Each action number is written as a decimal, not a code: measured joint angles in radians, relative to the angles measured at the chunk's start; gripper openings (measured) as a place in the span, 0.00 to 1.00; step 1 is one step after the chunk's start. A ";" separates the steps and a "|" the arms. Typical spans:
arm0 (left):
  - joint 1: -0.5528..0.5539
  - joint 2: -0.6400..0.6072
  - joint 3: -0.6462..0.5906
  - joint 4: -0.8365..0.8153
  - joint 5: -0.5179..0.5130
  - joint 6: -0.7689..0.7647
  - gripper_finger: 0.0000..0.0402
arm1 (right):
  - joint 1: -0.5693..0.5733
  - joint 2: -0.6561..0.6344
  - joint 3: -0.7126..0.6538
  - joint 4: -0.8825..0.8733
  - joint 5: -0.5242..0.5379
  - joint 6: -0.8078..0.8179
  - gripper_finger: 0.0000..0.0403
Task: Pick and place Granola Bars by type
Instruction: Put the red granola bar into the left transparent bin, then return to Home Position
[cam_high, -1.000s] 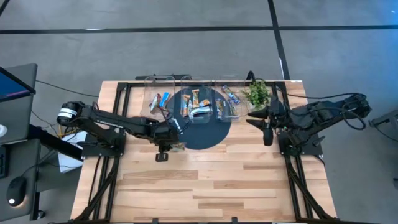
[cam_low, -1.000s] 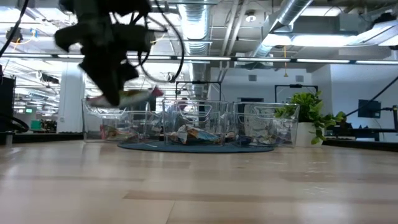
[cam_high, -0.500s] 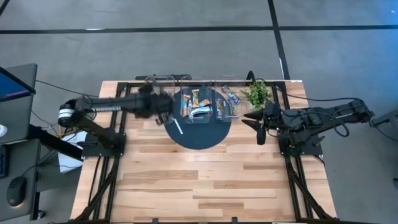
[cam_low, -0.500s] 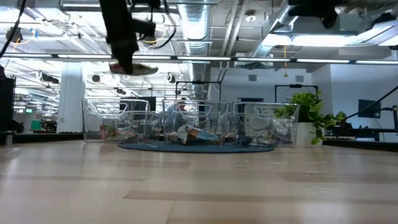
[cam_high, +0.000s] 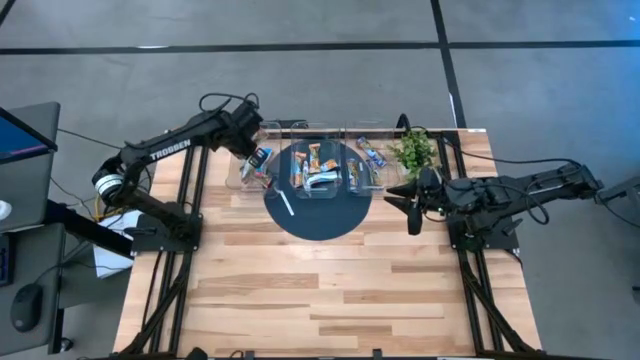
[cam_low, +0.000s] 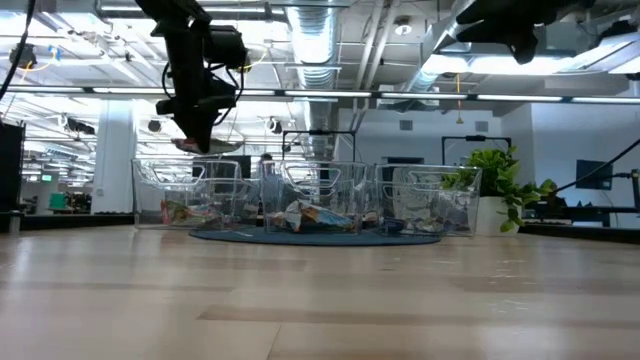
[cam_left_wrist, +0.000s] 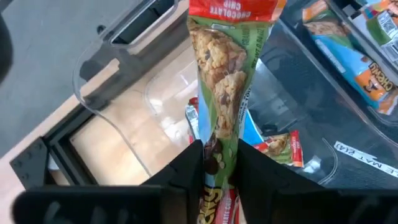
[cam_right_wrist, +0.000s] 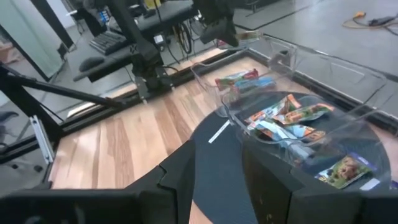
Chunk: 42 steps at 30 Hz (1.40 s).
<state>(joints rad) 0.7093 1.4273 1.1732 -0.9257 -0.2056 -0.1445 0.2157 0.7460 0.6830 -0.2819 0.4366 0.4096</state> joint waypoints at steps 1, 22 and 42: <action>0.000 0.000 0.000 0.003 0.000 0.010 0.21 | 0.000 0.001 0.000 0.000 0.000 0.002 0.30; -0.083 -0.097 0.057 0.034 0.282 0.091 0.53 | -0.055 -0.016 0.000 0.005 -0.005 0.168 0.30; -0.253 -0.740 -0.435 0.819 0.515 0.087 0.53 | -0.414 -0.026 0.002 0.144 -0.568 -0.409 0.30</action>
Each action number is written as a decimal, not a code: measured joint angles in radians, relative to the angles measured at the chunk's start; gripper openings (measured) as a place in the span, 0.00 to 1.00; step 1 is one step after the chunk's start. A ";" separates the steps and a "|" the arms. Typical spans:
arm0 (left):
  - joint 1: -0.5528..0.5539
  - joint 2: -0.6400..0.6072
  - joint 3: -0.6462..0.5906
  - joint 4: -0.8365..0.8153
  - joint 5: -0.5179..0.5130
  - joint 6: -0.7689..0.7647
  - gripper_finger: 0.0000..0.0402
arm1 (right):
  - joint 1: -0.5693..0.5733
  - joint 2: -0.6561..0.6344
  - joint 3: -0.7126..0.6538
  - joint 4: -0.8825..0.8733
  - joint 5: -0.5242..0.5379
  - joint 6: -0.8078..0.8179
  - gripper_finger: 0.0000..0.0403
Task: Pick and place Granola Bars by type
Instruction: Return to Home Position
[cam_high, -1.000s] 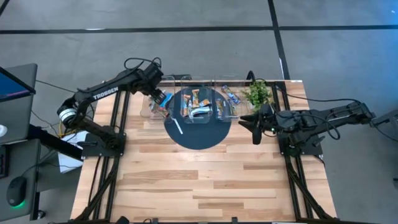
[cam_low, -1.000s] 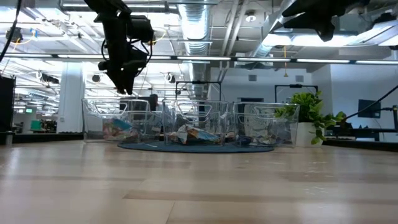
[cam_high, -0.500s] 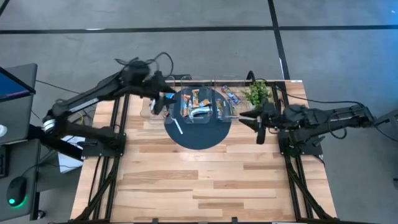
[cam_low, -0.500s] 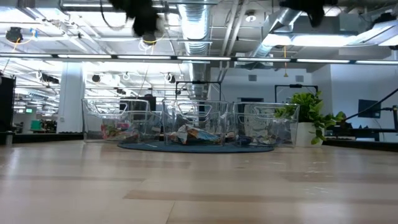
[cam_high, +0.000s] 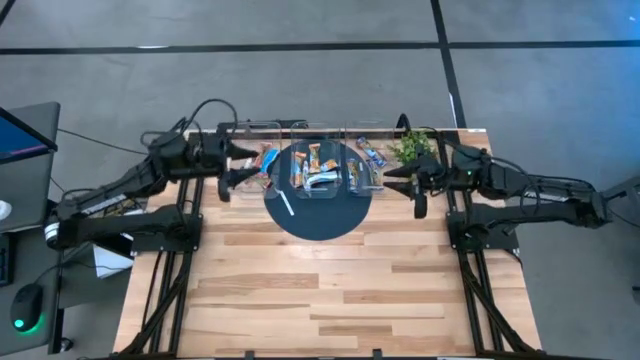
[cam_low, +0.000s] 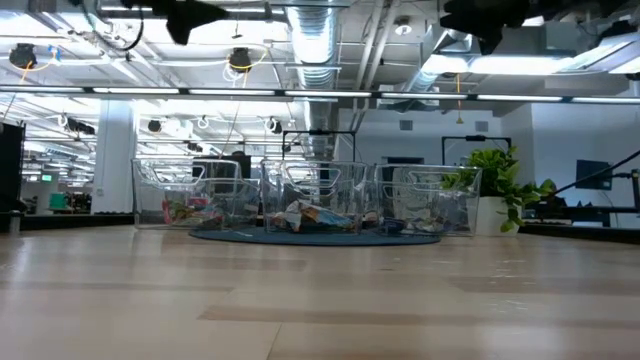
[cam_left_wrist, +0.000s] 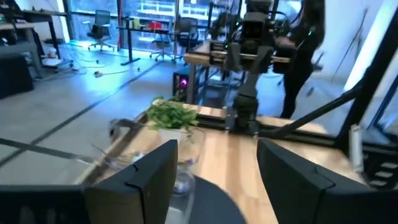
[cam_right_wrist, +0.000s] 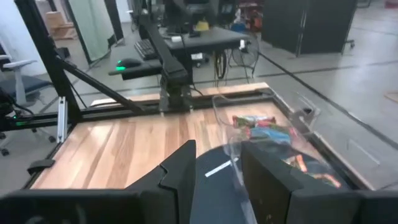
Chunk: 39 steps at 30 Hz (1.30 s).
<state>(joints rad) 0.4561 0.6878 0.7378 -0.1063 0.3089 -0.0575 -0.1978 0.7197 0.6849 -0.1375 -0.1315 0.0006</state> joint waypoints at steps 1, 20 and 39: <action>-0.008 -0.029 -0.037 0.019 -0.002 -0.024 0.53 | -0.019 0.000 0.000 0.005 -0.025 -0.009 0.30; -0.307 -0.383 -0.304 0.098 -0.362 -0.130 0.53 | -0.118 -0.305 -0.229 0.162 -0.107 0.113 0.30; -0.377 -0.525 -0.304 -0.066 -0.491 -0.147 0.53 | 0.012 -0.695 -0.494 0.182 -0.046 0.191 0.30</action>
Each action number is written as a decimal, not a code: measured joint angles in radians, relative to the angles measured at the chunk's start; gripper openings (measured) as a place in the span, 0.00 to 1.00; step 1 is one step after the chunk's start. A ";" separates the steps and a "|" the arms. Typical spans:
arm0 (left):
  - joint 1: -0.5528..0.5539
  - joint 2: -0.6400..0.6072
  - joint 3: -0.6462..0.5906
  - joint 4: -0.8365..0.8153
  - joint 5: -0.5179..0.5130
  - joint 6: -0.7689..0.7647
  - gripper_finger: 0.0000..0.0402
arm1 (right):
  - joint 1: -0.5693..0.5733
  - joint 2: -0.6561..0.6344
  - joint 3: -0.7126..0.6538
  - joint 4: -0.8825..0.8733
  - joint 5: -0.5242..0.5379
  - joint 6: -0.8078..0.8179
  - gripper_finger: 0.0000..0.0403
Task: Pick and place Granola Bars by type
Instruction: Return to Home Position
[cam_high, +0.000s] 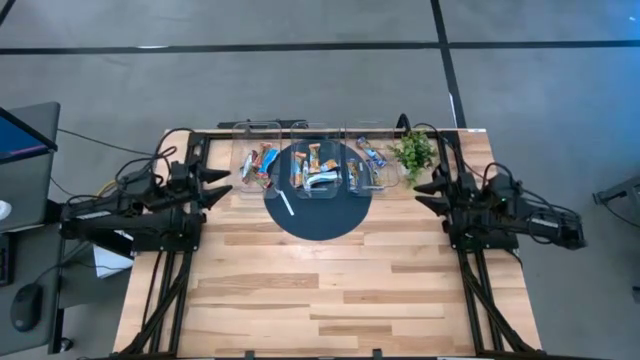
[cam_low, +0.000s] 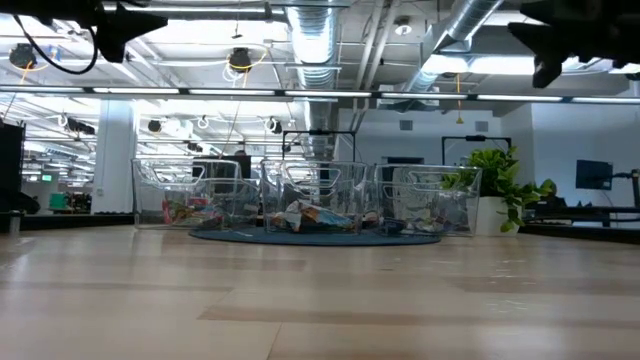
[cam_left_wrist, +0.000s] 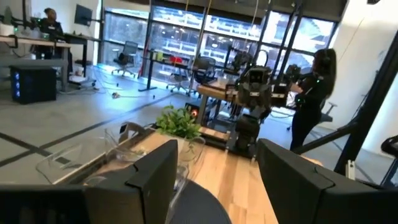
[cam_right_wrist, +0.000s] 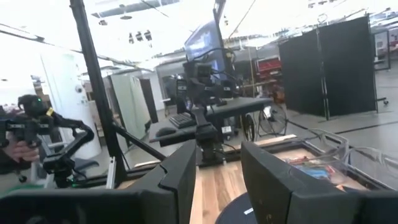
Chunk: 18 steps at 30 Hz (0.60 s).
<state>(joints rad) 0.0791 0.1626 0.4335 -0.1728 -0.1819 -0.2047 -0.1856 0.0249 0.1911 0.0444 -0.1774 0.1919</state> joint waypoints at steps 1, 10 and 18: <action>-0.002 -0.006 0.000 -0.001 -0.001 0.000 0.53 | 0.000 -0.019 -0.010 0.000 0.001 0.002 0.30; -0.034 -0.035 -0.181 0.166 -0.014 -0.075 0.53 | 0.000 -0.021 -0.028 -0.055 0.053 0.044 0.30; -0.064 -0.112 -0.363 0.410 -0.013 -0.112 0.53 | 0.002 -0.022 -0.026 -0.074 0.045 0.071 0.30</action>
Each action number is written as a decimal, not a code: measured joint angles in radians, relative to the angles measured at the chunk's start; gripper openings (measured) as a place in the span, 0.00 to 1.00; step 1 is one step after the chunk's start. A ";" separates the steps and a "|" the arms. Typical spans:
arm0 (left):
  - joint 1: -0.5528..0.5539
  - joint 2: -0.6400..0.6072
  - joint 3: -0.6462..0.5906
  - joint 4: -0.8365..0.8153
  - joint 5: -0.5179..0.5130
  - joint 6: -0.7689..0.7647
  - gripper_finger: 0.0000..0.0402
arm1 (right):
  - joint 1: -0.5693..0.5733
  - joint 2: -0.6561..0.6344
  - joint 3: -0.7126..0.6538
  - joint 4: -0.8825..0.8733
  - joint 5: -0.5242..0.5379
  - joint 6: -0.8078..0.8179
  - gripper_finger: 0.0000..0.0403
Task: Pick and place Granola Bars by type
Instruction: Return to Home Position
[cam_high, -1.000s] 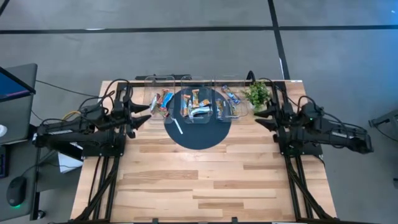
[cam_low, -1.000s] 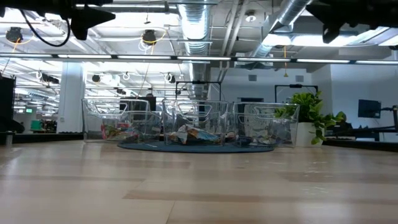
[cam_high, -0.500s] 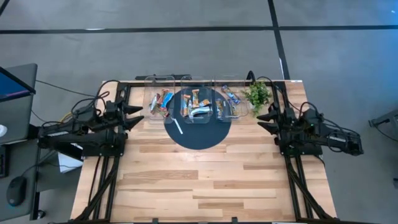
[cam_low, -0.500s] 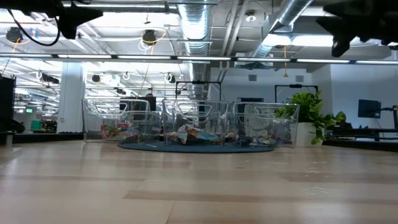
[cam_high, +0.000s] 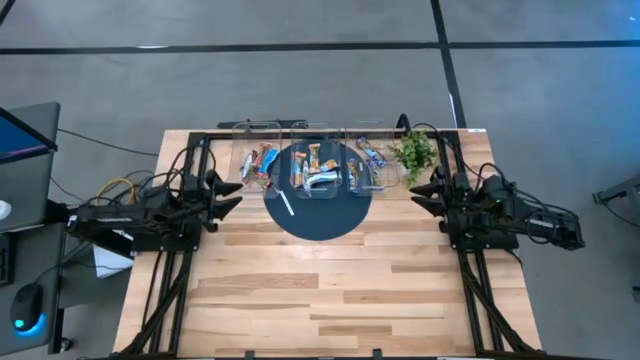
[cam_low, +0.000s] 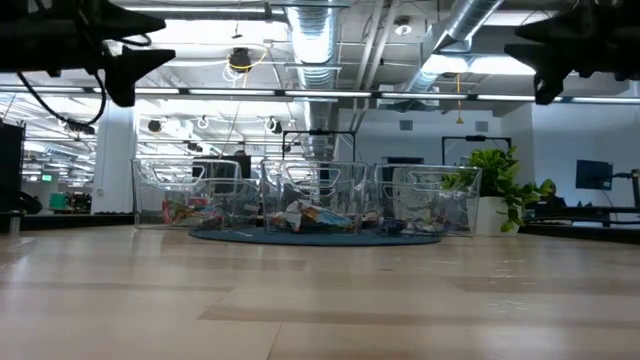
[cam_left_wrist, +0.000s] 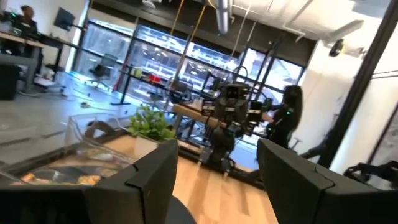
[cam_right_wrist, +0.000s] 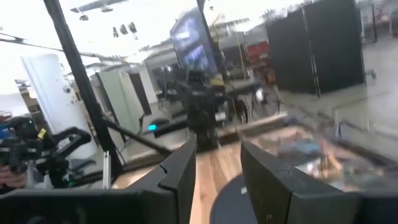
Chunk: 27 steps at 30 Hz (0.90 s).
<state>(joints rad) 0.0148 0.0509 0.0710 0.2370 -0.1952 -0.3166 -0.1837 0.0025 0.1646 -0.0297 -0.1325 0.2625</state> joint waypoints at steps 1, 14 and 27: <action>-0.009 -0.011 -0.012 0.001 0.000 -0.006 0.53 | 0.000 0.000 0.000 -0.021 -0.001 0.011 0.30; -0.110 -0.047 -0.061 -0.039 -0.178 -0.041 0.53 | 0.000 0.000 0.000 -0.061 -0.026 0.028 0.30; -0.110 -0.047 -0.062 -0.133 -0.091 -0.136 0.53 | 0.000 0.000 -0.044 -0.157 -0.023 0.095 0.30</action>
<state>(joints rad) -0.0952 0.0044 0.0093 0.1044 -0.2861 -0.4522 -0.1833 0.0022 0.1205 -0.1864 -0.1551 0.3574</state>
